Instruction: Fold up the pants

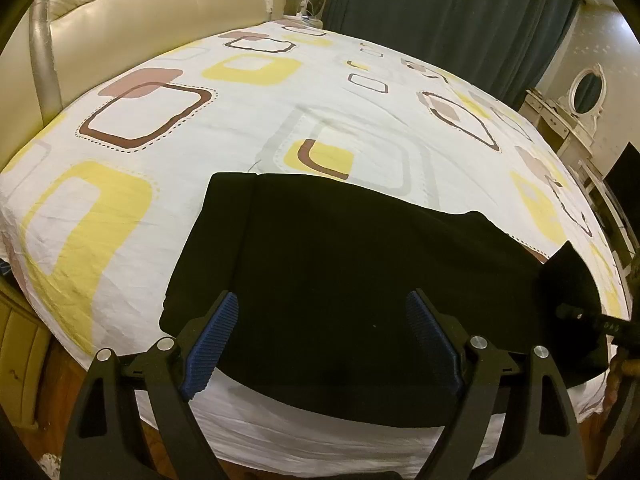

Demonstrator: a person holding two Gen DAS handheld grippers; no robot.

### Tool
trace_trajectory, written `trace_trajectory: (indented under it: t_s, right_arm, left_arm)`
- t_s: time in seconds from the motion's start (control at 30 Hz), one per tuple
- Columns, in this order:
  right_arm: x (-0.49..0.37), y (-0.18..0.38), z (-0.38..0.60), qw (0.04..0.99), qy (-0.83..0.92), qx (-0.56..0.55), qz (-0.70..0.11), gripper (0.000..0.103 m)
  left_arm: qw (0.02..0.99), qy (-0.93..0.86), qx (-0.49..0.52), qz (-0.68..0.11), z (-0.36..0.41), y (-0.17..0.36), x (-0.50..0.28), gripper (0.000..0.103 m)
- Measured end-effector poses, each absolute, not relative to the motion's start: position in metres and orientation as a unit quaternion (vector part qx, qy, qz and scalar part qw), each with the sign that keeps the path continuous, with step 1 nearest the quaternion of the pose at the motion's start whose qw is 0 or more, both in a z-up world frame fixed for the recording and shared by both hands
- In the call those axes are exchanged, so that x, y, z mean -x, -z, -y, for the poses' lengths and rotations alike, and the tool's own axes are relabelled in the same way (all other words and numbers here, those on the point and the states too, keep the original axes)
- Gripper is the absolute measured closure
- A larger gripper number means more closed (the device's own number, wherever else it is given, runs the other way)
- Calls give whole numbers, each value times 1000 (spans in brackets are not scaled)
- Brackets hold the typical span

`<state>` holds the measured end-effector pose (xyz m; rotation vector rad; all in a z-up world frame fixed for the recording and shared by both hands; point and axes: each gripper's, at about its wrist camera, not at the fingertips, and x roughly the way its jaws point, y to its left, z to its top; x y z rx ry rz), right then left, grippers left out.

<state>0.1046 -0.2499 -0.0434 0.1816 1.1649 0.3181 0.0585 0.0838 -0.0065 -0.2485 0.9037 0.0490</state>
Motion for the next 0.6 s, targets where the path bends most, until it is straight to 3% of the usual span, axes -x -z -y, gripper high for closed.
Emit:
trace_trajectory:
  t_s: [0.2, 0.6]
  right_arm:
    - [-99, 49, 246, 811, -175, -122, -545, 65]
    - [-78, 48, 234, 796, -225, -161, -538, 59]
  left_arm:
    - [889, -25, 124, -439, -84, 9, -59, 18]
    - [888, -27, 124, -441, -86, 12, -58, 18]
